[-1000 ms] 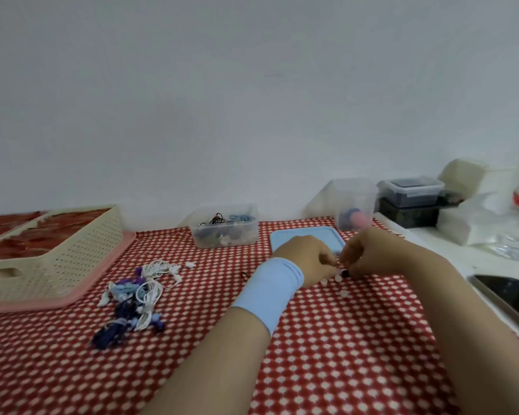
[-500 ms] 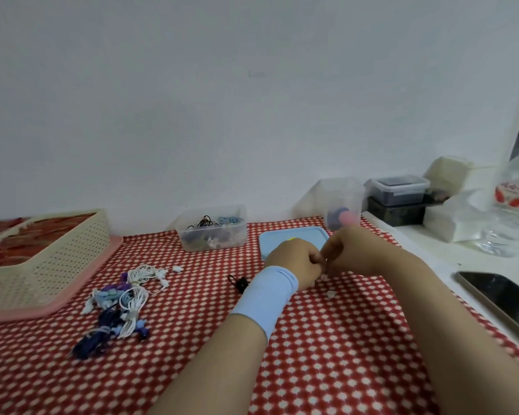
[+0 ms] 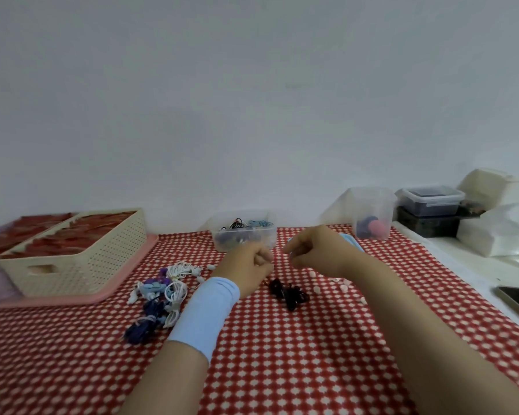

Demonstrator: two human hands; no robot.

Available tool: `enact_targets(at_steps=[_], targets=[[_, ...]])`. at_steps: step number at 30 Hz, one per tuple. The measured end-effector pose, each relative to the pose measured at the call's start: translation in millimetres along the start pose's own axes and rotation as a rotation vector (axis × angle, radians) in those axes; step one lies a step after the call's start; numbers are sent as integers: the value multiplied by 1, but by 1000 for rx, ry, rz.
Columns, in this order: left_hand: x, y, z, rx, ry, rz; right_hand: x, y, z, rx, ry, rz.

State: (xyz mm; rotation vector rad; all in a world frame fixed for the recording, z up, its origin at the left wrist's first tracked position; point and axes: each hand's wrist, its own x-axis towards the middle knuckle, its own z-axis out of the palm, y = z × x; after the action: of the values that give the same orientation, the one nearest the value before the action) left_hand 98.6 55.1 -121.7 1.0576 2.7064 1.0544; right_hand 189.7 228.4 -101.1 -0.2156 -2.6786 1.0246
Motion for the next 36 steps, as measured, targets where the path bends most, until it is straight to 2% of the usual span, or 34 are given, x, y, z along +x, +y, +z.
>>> enact_targets(at_steps=[4, 9, 13, 15, 19, 22, 26, 33, 36], targets=[[-12, -25, -1, 105, -43, -85, 4, 9, 18, -102, -6, 32], [-7, -31, -4, 106, 34, -114, 3, 14, 28, -198, -25, 42], [-4, -33, -2, 125, 23, -119, 4, 15, 31, -263, -74, 31], [-2, -34, -1, 143, 58, -86, 6, 15, 30, -298, -85, 25], [-4, -18, -4, 161, 162, 95, 7, 13, 28, -383, -106, 52], [-7, -4, 6, 172, 23, 155, 5, 11, 27, -387, -120, 49], [-4, -3, 17, 308, -181, 103, -1, 15, 25, -310, -26, 15], [-16, 12, 4, 325, -211, 183, -5, 17, 23, -74, 27, 40], [-25, 19, 6, 339, -292, 186, -6, 16, 24, -56, 30, 38]])
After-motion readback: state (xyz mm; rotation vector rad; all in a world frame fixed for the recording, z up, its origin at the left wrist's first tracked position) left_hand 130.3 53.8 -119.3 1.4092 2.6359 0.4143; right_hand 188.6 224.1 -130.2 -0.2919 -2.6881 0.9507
